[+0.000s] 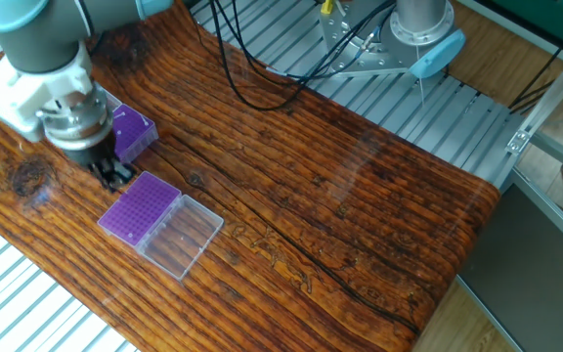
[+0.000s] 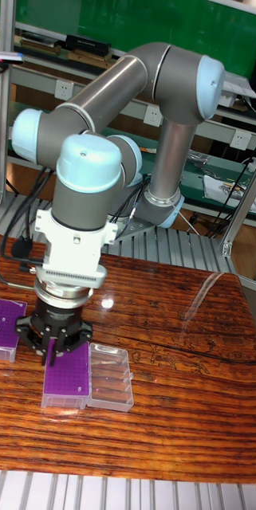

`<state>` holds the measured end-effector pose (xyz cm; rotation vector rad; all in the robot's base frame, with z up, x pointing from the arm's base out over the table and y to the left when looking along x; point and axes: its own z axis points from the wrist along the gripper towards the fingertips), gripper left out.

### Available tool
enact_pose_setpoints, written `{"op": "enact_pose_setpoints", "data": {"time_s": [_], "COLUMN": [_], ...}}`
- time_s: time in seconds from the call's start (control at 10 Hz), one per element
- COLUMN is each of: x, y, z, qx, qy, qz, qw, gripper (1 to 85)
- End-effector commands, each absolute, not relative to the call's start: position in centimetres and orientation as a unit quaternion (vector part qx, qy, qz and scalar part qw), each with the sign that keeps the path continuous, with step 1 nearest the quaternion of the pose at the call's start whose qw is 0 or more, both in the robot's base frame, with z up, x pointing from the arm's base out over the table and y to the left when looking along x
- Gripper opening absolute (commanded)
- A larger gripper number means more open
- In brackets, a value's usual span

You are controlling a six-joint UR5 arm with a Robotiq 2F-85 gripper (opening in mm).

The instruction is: Transfer all small pipette tips from one holder to another

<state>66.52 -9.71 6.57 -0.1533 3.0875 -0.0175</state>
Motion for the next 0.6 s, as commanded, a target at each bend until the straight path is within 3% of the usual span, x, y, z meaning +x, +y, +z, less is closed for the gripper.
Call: {"op": "enact_pose_setpoints", "data": {"time_s": [0.0, 0.5], "x": [68.02, 68.59], "y": [-7.39, -7.10], "z": [6.65, 6.47], "qx": [-0.044, -0.035], "qy": [0.998, 0.999], "qz": [0.014, 0.015], "qw": [0.034, 0.038], "gripper": [18.3, 18.3]}}
